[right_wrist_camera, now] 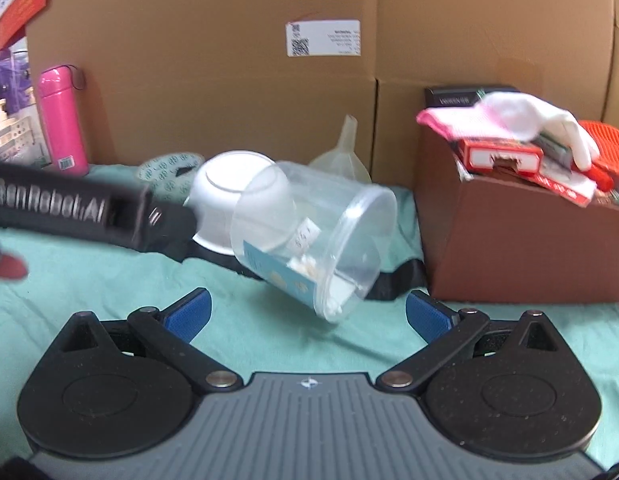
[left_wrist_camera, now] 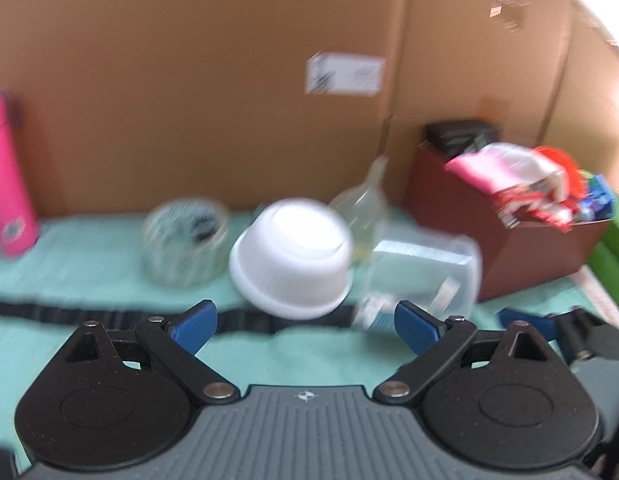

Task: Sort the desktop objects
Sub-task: 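Reach the left gripper to the clear plastic tub and close on it, then lift the clear tub with the left gripper and drop it into the brown box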

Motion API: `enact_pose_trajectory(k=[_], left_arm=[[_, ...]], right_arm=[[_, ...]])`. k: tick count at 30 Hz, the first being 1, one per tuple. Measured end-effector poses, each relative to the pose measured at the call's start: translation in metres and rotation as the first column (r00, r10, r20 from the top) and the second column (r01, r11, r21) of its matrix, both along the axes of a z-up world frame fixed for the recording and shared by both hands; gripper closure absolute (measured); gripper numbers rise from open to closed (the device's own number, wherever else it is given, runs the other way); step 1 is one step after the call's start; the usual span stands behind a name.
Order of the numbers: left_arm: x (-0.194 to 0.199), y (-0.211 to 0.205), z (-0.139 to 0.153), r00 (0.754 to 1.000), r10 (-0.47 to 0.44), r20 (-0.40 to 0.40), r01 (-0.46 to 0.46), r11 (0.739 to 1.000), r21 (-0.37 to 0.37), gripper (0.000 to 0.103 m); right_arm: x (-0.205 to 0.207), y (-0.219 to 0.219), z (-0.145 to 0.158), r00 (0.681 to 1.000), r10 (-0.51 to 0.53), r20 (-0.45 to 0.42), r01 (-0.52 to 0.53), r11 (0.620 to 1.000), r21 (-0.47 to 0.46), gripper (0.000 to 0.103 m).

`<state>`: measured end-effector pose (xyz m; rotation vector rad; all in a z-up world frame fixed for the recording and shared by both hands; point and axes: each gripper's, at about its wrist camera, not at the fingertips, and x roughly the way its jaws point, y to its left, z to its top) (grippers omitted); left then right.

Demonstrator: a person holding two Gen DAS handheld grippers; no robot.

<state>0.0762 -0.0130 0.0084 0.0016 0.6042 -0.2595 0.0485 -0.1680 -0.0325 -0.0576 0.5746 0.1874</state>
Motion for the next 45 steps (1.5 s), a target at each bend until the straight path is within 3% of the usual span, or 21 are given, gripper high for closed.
enact_pose_trajectory(k=[5, 9, 11, 13, 18, 21, 27, 32, 37, 45], left_arm=[[0.026, -0.027, 0.002, 0.984, -0.178, 0.0, 0.178, 0.984, 0.017, 0.012], [0.045, -0.042, -0.007, 0.963, -0.267, -0.045, 0.266, 0.964, -0.018, 0.016], [0.05, -0.042, -0.01, 0.951, -0.301, -0.066, 0.297, 0.953, -0.061, 0.027], [0.056, -0.042, -0.014, 0.945, -0.313, -0.095, 0.306, 0.949, -0.079, 0.034], [0.068, -0.04, -0.02, 0.948, -0.291, -0.129, 0.282, 0.956, -0.081, 0.028], [0.075, -0.042, -0.019, 0.942, -0.301, -0.15, 0.289, 0.952, -0.098, 0.031], [0.084, -0.053, -0.025, 0.93, -0.312, -0.195, 0.296, 0.949, -0.108, 0.036], [0.07, -0.059, -0.021, 0.943, -0.293, -0.158, 0.29, 0.956, -0.045, 0.045], [0.054, -0.057, -0.008, 0.951, -0.283, -0.124, 0.281, 0.959, -0.028, 0.045], [0.005, -0.066, 0.046, 0.957, -0.287, 0.04, 0.287, 0.958, 0.013, 0.045]], right_arm=[[0.01, 0.0, 0.001, 1.0, 0.024, 0.011, -0.023, 0.999, -0.032, 0.014], [0.018, 0.0, -0.003, 0.998, 0.056, 0.013, -0.055, 0.996, -0.072, 0.015], [0.02, 0.002, -0.006, 0.996, 0.085, 0.018, -0.083, 0.99, -0.112, 0.016], [0.024, 0.004, -0.009, 0.995, 0.102, 0.019, -0.098, 0.984, -0.146, 0.016], [0.035, 0.007, -0.015, 0.992, 0.118, 0.035, -0.109, 0.976, -0.188, 0.016], [0.041, 0.009, -0.016, 0.993, 0.103, 0.064, -0.087, 0.972, -0.218, 0.028], [0.046, 0.004, -0.017, 0.991, 0.093, 0.092, -0.069, 0.97, -0.233, 0.038], [0.042, -0.002, -0.015, 0.992, 0.074, 0.097, -0.052, 0.976, -0.21, 0.046], [0.024, -0.004, -0.004, 0.988, 0.081, 0.133, -0.054, 0.979, -0.195, 0.047], [-0.023, -0.01, 0.04, 0.952, 0.072, 0.299, -0.011, 0.98, -0.201, 0.047]])
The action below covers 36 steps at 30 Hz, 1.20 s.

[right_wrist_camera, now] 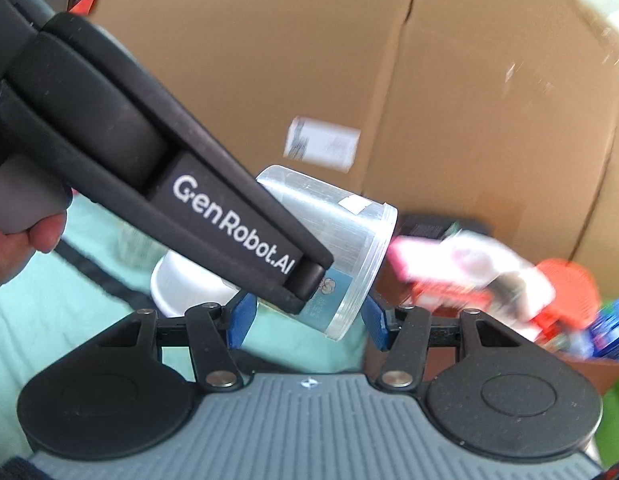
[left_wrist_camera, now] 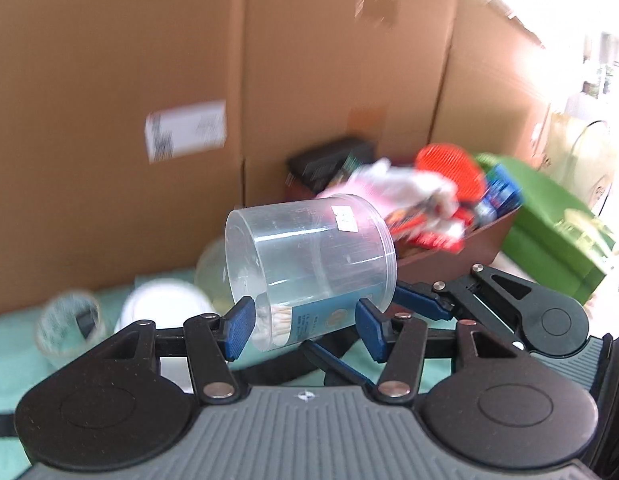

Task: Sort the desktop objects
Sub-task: 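Lift the clear tub with the left gripper and drop it into the brown box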

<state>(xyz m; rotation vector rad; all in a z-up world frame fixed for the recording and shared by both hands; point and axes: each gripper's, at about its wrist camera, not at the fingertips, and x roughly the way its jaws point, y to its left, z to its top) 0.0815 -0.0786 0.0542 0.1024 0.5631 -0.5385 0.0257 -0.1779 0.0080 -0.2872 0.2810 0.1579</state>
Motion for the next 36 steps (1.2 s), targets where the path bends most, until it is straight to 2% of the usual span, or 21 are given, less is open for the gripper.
enact_pose_trajectory(k=[5, 10, 13, 20, 24, 27, 29, 31, 32, 34, 36], left_arm=[[-0.013, -0.031, 0.034, 0.99, -0.062, 0.128, 0.063, 0.998, -0.004, 0.045], [0.001, -0.076, 0.052, 0.972, -0.143, 0.186, 0.149, 0.989, -0.02, 0.045], [0.014, -0.106, 0.055, 0.957, -0.183, 0.226, 0.19, 0.982, -0.009, 0.045], [0.061, -0.152, 0.05, 0.959, -0.195, 0.208, 0.209, 0.977, -0.051, 0.045], [0.086, -0.162, 0.048, 0.962, -0.184, 0.202, 0.205, 0.975, -0.09, 0.045], [0.106, -0.163, 0.045, 0.967, -0.169, 0.189, 0.193, 0.974, -0.116, 0.045], [0.118, -0.166, 0.041, 0.968, -0.183, 0.172, 0.208, 0.968, -0.139, 0.048], [0.123, -0.168, 0.036, 0.969, -0.195, 0.152, 0.218, 0.964, -0.154, 0.048], [0.123, -0.169, 0.033, 0.969, -0.198, 0.147, 0.219, 0.964, -0.151, 0.046], [0.12, -0.17, 0.028, 0.969, -0.196, 0.15, 0.217, 0.966, -0.14, 0.033], [0.115, -0.169, 0.023, 0.967, -0.191, 0.167, 0.213, 0.968, -0.131, 0.018]], right_arm=[[-0.015, -0.027, 0.03, 0.992, -0.068, 0.111, 0.067, 0.998, 0.011, 0.047], [-0.009, -0.068, 0.05, 0.972, -0.161, 0.172, 0.162, 0.987, 0.012, 0.047], [0.003, -0.097, 0.058, 0.962, -0.207, 0.18, 0.203, 0.978, 0.04, 0.047], [0.046, -0.149, 0.057, 0.961, -0.227, 0.158, 0.222, 0.974, 0.051, 0.047], [0.072, -0.17, 0.056, 0.968, -0.209, 0.138, 0.201, 0.977, 0.073, 0.047], [0.093, -0.179, 0.053, 0.971, -0.201, 0.133, 0.195, 0.979, 0.056, 0.047], [0.107, -0.184, 0.048, 0.972, -0.206, 0.113, 0.202, 0.978, 0.046, 0.036], [0.111, -0.191, 0.036, 0.971, -0.225, 0.079, 0.225, 0.974, 0.009, 0.034], [0.114, -0.193, 0.031, 0.971, -0.231, 0.065, 0.232, 0.973, -0.003, 0.035], [0.114, -0.196, 0.024, 0.972, -0.23, 0.047, 0.231, 0.973, -0.004, 0.035], [0.11, -0.195, 0.02, 0.972, -0.226, 0.056, 0.227, 0.974, -0.01, 0.029]])
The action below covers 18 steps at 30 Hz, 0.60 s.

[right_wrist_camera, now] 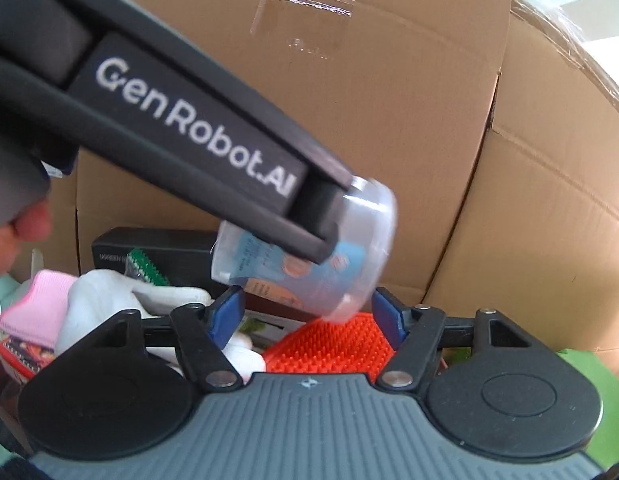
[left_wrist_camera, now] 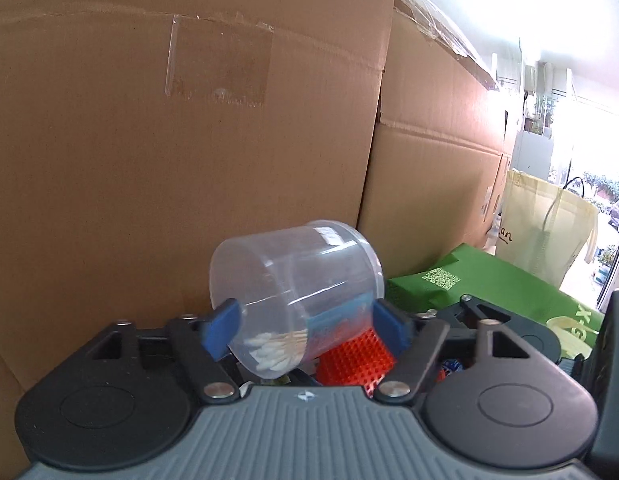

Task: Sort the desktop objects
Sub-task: 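Lift the clear tub with the left gripper and drop it into the brown box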

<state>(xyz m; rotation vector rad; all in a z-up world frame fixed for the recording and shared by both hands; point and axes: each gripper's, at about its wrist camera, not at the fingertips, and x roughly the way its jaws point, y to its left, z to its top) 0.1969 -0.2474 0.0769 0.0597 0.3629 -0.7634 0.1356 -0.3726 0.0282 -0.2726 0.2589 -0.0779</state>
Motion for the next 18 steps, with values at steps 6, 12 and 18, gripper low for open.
enact_pose_trajectory(k=[6, 12, 18], left_arm=[[0.0, 0.004, -0.006, 1.0, 0.001, -0.007, -0.001, 1.0, 0.014, 0.007], [-0.002, 0.02, -0.002, 1.0, 0.017, -0.026, -0.017, 1.0, -0.018, 0.006], [-0.015, 0.035, -0.002, 0.998, 0.043, -0.038, -0.044, 0.999, -0.017, 0.005]], right_arm=[[-0.008, 0.007, -0.005, 1.0, -0.018, 0.009, 0.019, 0.998, -0.055, 0.015], [-0.025, 0.007, -0.002, 0.999, -0.027, 0.031, 0.028, 0.999, -0.042, 0.011], [-0.044, 0.01, -0.001, 0.999, -0.046, 0.015, 0.046, 0.999, -0.008, 0.011]])
